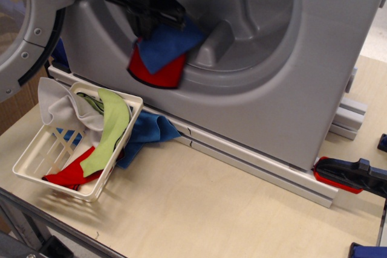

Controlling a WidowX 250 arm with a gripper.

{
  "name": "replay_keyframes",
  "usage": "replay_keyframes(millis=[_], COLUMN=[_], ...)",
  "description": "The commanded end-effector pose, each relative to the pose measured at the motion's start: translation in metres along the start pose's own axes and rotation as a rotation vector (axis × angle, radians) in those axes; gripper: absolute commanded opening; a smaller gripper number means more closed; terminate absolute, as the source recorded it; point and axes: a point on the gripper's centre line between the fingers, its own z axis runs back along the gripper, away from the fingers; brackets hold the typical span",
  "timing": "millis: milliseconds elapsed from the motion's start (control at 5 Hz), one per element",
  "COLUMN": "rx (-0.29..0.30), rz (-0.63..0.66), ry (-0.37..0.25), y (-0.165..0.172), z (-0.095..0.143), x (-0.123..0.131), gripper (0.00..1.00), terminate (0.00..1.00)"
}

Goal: Take clothes out of laundry machine

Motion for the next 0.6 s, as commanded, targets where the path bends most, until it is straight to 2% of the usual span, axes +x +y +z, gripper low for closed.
replay_keyframes(millis=[0, 200, 400], rx=[0.061, 0.102, 0.113], rz=[0.164, 0.136, 0.155], ry=[0.193, 0.350, 0.434], y=[0.012, 0.009, 0.013], z=[0.032, 0.010, -0.013], x=[-0.057, -0.101, -0.131], gripper=[0.00, 0.00, 0.00], terminate=[0.00, 0.00, 0.00])
